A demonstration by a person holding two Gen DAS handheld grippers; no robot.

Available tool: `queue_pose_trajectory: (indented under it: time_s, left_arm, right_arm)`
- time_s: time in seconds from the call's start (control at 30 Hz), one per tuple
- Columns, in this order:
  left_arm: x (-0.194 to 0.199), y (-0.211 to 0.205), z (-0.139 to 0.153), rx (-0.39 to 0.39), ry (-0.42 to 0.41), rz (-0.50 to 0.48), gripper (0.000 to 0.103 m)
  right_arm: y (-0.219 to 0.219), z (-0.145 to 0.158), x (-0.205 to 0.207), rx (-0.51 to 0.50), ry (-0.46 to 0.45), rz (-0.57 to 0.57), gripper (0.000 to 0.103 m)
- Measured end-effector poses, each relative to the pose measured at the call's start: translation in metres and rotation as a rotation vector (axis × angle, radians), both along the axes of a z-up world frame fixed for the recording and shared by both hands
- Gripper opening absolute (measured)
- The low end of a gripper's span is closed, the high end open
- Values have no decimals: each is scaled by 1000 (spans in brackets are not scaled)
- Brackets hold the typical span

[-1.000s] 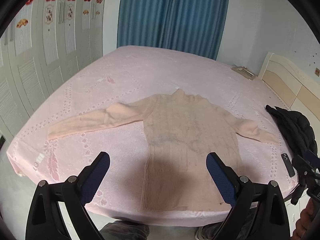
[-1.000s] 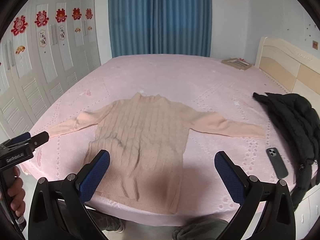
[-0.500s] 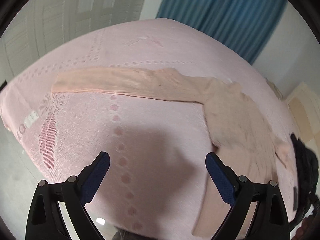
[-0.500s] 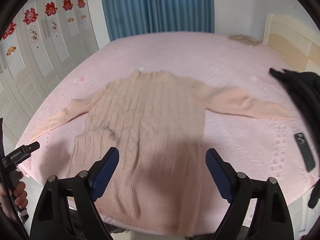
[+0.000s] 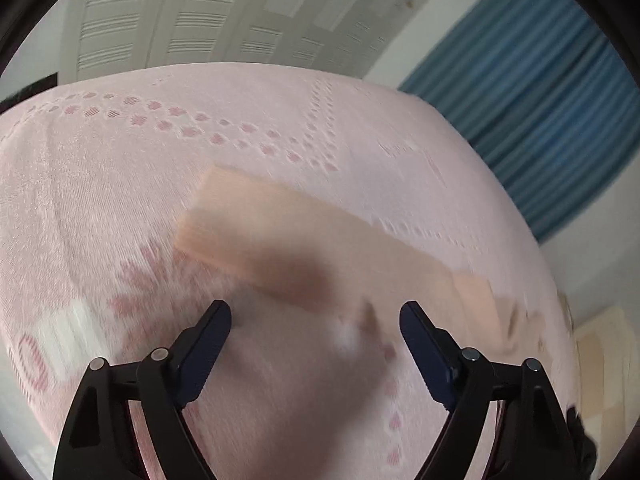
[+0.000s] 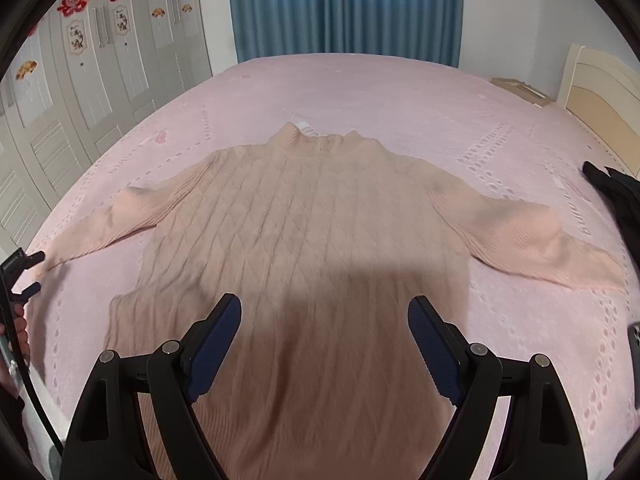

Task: Fold small clothes
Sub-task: 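Reach the left tool to a sweater sleeve cuff and close on it, then carry the held sleeve across the sweater body with the left tool, then release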

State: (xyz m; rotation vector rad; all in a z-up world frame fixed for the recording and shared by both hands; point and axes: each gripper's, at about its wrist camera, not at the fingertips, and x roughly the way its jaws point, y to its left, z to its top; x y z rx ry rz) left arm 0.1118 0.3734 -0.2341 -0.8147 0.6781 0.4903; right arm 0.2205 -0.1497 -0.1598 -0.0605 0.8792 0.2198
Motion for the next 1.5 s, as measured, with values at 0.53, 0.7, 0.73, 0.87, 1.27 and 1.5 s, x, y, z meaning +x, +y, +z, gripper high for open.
queue_pose_trajectory:
  time_s: [0.53, 0.7, 0.73, 0.87, 1.27, 1.5]
  left_arm:
    - [87, -49, 74, 287, 105, -28, 10]
    - [142, -157, 136, 386, 3, -203, 10]
    - [156, -187, 146, 407, -12, -252, 10]
    - [205, -301, 169, 434, -62, -448, 10]
    - [216, -507, 55, 281, 31, -844, 31]
    - [203, -406, 54, 301, 35, -634, 65]
  right_arm:
    - [-94, -20, 33, 159, 3, -205, 84]
    - [-139, -7, 29, 127, -94, -315, 84]
    - [-146, -6, 30, 129, -103, -336, 84]
    - [-186, -6, 32, 224, -90, -421, 84]
    - [-213, -23, 37, 314, -5, -394, 84]
    - [-189, -25, 48, 305, 6, -317, 84]
